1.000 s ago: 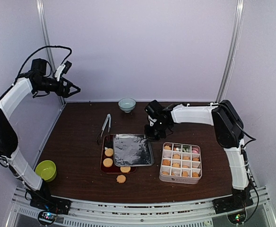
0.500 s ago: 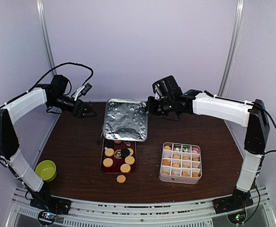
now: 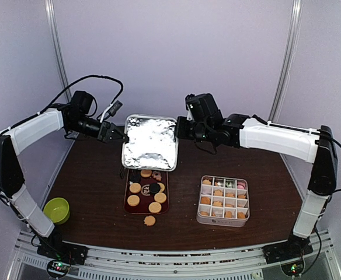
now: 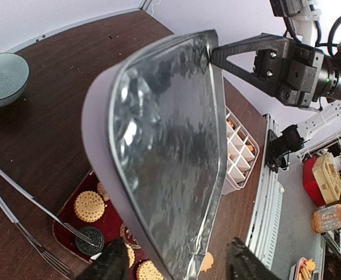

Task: Pack the cookies
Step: Pass from the right arm to the left

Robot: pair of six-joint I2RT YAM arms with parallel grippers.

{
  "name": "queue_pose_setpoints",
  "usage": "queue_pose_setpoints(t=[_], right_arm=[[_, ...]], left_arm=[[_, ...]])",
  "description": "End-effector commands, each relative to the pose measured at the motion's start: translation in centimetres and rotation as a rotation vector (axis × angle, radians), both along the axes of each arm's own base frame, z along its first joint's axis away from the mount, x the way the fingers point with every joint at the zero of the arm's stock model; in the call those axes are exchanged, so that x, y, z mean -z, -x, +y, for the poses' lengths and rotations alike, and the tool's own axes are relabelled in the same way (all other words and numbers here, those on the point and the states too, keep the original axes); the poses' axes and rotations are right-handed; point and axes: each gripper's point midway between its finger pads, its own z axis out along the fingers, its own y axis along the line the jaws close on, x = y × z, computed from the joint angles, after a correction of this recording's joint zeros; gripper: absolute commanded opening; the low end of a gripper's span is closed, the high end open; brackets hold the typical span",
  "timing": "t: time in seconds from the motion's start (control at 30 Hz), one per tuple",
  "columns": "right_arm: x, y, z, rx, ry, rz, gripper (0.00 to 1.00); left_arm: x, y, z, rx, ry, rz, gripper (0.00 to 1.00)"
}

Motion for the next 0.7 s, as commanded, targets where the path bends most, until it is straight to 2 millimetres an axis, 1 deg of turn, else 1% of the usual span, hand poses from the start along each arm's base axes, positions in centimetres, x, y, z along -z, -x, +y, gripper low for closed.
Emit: queue_pose_setpoints(t=[0.0, 0.13, 0.2, 0.37, 0.47, 0.5, 0.53, 0.57, 0.67], right_arm=[[-4.7, 0.6, -0.6, 0.041, -0.066, -0.108, 0.0], [-5.3, 1.3, -0.4, 0.03, -0.079, -0.135, 0.0], [-5.3, 1.6, -0.5, 0.027, -0.087, -0.148, 0.0], [-5.9, 2.1, -0.2, -0.004, -0.111, -0.17, 0.0], [-6.0, 2.3, 0.5, -0.036, -0.122, -0.176, 0.0], [-6.1, 2.5, 0.8, -0.05, -0.13, -0.18, 0.0], [-6.1, 2.5, 1.0, -0.06, -0.134, -0.182, 0.01], [-6.0, 2.6, 1.1, -0.067, -0.138, -0.182, 0.04], [-5.8, 2.6, 1.5, -0.084, -0.141, -0.176, 0.21]], left_arm=[[-0.8, -1.1, -0.7, -0.004, 0.022, -0.035, 0.52], [-1.0, -1.5, -0.8, -0.014, 0.022, -0.042, 0.48], [-1.3, -1.7, -0.8, -0.017, 0.028, -0.046, 0.44], [-1.9, -1.7, -1.1, -0.012, 0.053, -0.046, 0.28], [-2.5, -1.4, -1.4, 0.005, 0.082, -0.039, 0.16], [-2.7, -1.3, -1.6, 0.012, 0.089, -0.041, 0.1], [-2.9, -1.2, -1.7, 0.018, 0.094, -0.043, 0.07], [-3.0, -1.1, -1.7, 0.022, 0.099, -0.042, 0.04], [-3.3, -0.8, -1.8, 0.028, 0.103, -0.046, 0.02]])
